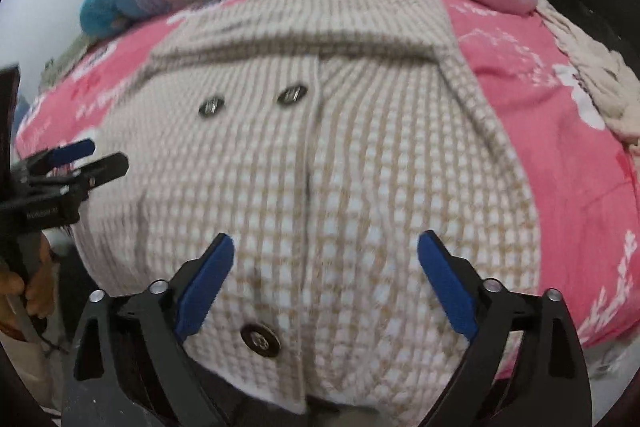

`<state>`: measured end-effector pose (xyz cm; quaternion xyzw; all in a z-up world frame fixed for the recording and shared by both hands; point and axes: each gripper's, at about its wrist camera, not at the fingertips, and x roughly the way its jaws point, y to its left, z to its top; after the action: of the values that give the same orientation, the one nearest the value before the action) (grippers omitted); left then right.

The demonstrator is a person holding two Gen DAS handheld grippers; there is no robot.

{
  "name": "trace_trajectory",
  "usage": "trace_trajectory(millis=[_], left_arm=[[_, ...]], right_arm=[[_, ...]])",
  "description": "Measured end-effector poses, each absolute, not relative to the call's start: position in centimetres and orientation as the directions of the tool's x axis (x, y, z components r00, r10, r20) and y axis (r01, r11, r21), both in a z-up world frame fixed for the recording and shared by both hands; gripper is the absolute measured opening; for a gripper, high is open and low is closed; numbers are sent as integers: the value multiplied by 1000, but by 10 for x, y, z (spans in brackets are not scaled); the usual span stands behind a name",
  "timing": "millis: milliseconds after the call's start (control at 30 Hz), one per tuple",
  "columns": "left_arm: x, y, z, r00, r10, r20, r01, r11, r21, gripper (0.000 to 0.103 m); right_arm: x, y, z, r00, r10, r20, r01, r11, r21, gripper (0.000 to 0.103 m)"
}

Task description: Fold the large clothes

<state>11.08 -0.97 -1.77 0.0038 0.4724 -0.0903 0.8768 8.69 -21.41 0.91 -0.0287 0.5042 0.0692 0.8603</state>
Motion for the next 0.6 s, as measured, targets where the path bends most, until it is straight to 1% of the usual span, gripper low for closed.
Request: trace_trajectory(millis=[33,67,167,267,400,600], left_arm=[[112,-11,-25,523,-128,-842,142,988,-62,98],[113,-11,-30,513,-114,-851,129,990,-54,97],[110,-14,-36,526,-82,-847,118,993,-23,98],[108,-14,-38,530,-74,-845,108,994,-19,98],[107,-16,-40,522,-57,-851,104,995,-2,98],[110,-15,-39,514,-61,-856,102,995,-10,98]], right_arm=[[89,-212,2,472,62,-880,-147,989,-9,91],[90,-212,-2,473,57,-879,-151,988,-17,94],[89,-214,-6,473,67,-878,-140,990,0,95],[91,-221,-9,465,101,-880,-133,990,43,95],[93,-229,-12,465,116,-878,-142,988,55,95],[95,-240,-15,444,130,-887,-124,989,83,95]])
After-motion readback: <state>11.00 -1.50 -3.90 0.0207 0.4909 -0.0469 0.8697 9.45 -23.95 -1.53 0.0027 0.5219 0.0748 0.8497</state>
